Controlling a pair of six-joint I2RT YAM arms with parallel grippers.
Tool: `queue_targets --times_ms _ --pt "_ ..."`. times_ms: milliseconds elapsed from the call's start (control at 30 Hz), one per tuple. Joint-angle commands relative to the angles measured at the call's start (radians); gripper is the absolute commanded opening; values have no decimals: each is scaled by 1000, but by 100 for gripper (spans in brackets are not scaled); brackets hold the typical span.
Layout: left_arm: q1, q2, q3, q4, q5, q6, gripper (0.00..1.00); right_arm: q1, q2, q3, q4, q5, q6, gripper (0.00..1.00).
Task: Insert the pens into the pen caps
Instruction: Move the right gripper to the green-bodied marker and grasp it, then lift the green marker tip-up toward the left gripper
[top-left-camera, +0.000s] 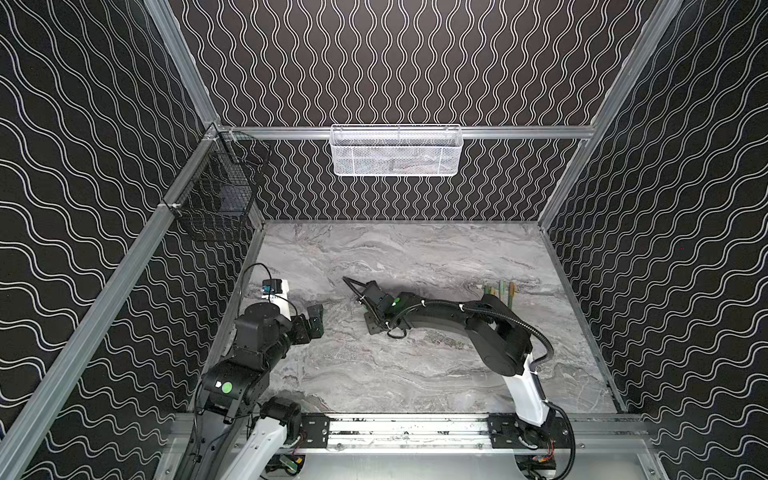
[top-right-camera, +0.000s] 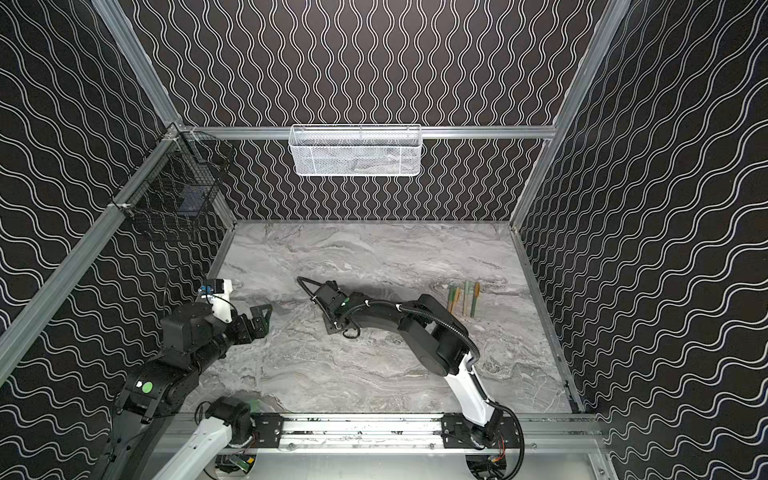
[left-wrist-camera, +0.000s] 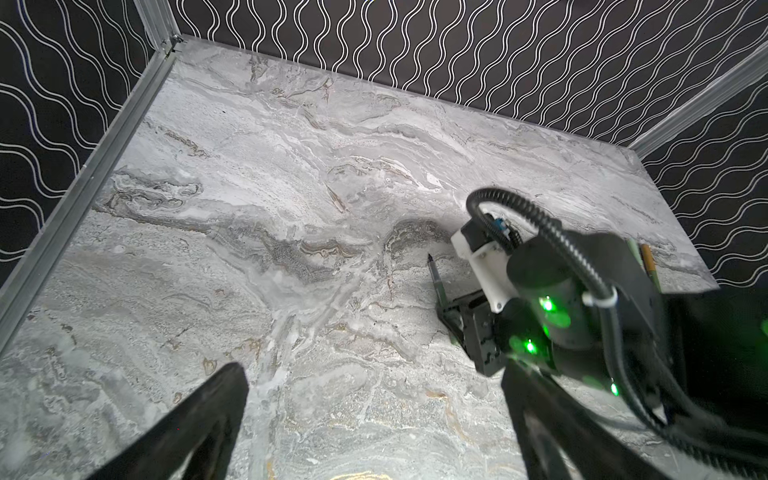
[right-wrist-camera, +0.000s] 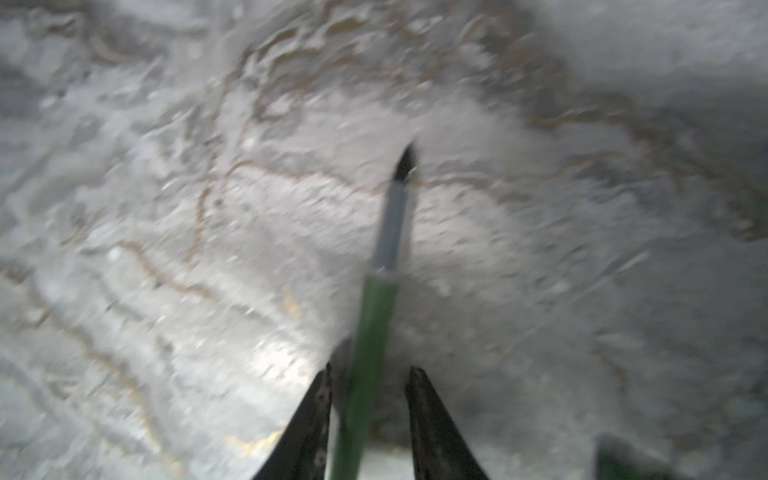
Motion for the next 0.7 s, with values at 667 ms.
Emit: queue_targets --times_ms 667 --pt "25 -1 -12 60 108 24 99 -82 157 229 -255 -135 -135 8"
